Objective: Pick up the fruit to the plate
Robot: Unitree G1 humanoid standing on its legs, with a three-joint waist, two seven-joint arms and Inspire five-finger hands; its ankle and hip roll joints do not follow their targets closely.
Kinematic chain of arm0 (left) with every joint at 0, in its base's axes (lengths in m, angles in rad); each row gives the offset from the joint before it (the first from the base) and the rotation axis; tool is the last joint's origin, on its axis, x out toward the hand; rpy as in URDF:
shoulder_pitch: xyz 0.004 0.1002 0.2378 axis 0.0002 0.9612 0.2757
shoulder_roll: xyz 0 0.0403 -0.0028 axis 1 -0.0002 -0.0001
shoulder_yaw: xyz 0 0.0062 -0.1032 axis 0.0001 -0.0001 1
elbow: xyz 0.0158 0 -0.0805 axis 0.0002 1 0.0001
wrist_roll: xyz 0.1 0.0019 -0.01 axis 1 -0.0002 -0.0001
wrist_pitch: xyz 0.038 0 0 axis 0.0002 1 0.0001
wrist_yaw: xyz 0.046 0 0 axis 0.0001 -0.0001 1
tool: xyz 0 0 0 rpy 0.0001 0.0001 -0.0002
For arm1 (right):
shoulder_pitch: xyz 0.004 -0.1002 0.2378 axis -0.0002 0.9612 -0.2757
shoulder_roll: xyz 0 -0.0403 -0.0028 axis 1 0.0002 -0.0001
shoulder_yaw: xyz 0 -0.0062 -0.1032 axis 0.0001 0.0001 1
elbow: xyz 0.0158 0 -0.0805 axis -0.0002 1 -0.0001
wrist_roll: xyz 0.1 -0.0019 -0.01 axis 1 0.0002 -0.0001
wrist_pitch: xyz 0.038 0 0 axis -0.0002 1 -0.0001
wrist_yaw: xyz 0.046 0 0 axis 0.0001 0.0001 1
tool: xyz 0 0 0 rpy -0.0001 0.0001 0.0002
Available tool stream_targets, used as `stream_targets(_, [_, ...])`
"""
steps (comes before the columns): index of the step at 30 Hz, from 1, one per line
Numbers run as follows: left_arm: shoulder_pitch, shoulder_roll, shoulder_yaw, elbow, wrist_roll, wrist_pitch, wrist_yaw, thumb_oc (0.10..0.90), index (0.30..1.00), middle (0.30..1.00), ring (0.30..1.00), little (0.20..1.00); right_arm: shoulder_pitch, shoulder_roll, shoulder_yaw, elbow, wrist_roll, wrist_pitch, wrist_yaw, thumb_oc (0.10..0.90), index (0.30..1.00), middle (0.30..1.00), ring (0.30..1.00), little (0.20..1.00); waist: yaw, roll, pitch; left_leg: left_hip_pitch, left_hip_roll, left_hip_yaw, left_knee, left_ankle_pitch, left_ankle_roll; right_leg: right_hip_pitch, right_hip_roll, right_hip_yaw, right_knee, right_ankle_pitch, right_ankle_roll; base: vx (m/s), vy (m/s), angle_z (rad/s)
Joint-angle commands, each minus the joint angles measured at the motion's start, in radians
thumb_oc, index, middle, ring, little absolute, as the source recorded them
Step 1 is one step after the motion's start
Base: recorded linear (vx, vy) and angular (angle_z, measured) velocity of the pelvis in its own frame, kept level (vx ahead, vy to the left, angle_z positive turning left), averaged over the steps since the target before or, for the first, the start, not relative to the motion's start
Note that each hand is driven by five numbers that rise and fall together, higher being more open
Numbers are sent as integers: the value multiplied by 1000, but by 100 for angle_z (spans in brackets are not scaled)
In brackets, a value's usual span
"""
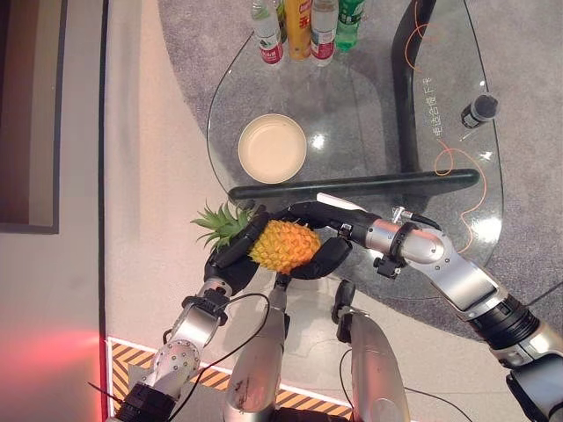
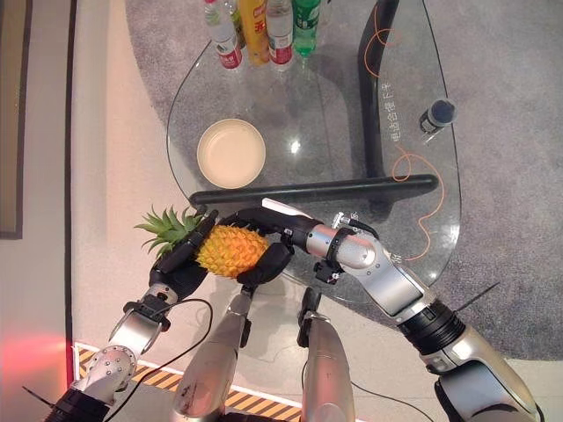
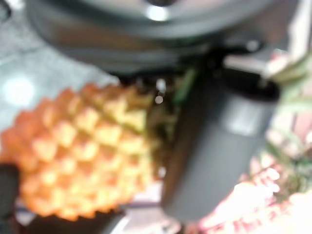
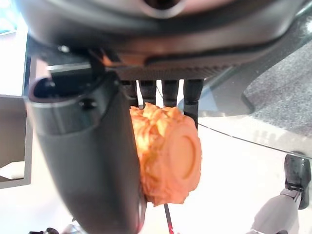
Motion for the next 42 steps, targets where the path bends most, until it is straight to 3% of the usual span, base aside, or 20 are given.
stream_targets(1, [-133,13,26,-193,-23,-101,-52,800,900,900,900,900,-48,64,206,-174,79,-100,170,100,300,300,300,200,-18,-48,-21,26,-116,43,132,-153,73,101,52,96,-225,143,45,-1,-17,5])
stream_targets(3, [-130,9,27,-194,-25,-120,-52,800,900,900,900,900,-42,65,202,-173,78,-104,164,100,300,300,300,200,-18,-49,-21,27,-115,43,130,-153,74,102,53,96,-225,144,46,1,-5,2])
stream_targets(5, [-123,-15,46,-202,-87,-222,-91,800,900,900,900,900,-27,75,184,-161,65,-114,145,100,300,300,300,200,-17,-54,-21,29,-115,43,127,-154,76,103,52,94,-227,145,46,0,0,0])
stream_targets(11, [-121,-94,96,-207,-93,-358,-107,800,900,900,900,900,-6,131,157,-124,47,-128,103,100,300,300,300,200,-8,-75,-21,35,-114,31,130,-162,71,117,54,88,-233,142,44,7,-41,0])
stream_targets(12, [-123,-100,100,-208,-96,-367,-109,484,629,629,629,584,-7,137,156,-121,47,-126,97,100,300,300,300,200,-7,-78,-21,36,-115,29,130,-163,71,118,54,87,-233,142,44,11,-63,1])
stream_targets(13, [-124,-108,107,-213,-102,-384,-118,100,300,300,300,200,-6,145,154,-116,46,-127,85,100,300,300,300,200,-4,-83,-21,37,-115,24,130,-164,70,121,55,87,-234,143,43,9,-60,1])
stream_targets(21, [-142,-136,143,-222,-151,-486,-176,100,300,300,300,200,-18,188,148,-68,53,-148,29,100,300,300,300,200,10,-108,-21,36,-114,11,138,-175,67,128,57,76,-236,141,43,3,-45,5])
stream_targets(42, [-171,-153,162,-224,-201,-533,-205,100,300,300,300,200,-31,241,154,-27,52,-146,-27,100,300,300,300,200,21,-131,-21,25,-116,5,148,-191,68,116,58,59,-231,145,49,1,-5,1])
